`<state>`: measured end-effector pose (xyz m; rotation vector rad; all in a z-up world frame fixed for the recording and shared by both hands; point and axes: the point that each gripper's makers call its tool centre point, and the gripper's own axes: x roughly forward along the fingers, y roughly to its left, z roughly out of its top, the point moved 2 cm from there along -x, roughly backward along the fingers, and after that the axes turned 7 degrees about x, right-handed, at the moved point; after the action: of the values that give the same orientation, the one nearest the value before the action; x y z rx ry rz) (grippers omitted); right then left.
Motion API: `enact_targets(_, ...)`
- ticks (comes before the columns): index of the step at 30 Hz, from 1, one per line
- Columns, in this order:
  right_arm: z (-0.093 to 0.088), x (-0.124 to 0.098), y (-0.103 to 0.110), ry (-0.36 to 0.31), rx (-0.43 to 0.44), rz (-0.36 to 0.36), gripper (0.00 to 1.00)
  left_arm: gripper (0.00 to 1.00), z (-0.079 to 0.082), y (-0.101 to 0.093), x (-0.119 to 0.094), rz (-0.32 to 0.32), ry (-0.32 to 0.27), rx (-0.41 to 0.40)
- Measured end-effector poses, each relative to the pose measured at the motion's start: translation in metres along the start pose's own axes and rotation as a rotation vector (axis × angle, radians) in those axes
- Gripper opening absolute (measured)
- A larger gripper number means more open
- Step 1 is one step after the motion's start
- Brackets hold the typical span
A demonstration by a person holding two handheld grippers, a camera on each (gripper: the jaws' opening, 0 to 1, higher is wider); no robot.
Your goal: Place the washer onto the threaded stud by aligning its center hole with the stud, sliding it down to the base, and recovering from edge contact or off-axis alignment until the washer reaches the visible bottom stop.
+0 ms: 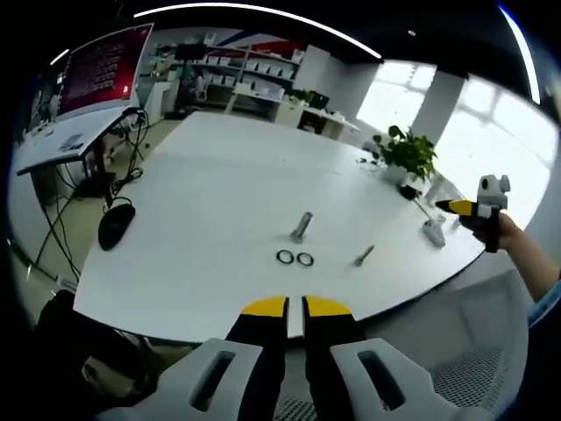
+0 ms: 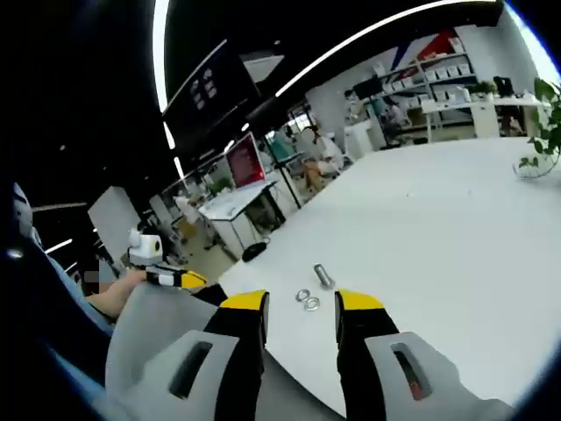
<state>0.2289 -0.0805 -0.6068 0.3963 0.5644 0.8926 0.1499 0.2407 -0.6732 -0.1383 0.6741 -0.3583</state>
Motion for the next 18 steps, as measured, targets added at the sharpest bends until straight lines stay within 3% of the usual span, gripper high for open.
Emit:
enact_targets(2,0.009,-0.010,-0.009,-0.061,0.028,0.007,0.34,0.04,0.004,-0.002,-0.001,-0.014,-0.026,-0.006)
enact_targets(8,-0.011,-0.023,-0.002,-0.119,0.069,-0.026,0.40,0.04,0.000,-0.003,0.001,-0.022,0.003,0.023)
enact_targets(11,-0.023,-0.024,0.006,-0.117,0.077,-0.046,0.42,0.10,-0.004,-0.004,0.003,-0.025,0.034,0.048)
enact_targets(18,-0.052,-0.021,0.009,-0.029,0.019,-0.154,0.52,0.08,-0.004,-0.006,0.002,-0.040,0.032,0.040)
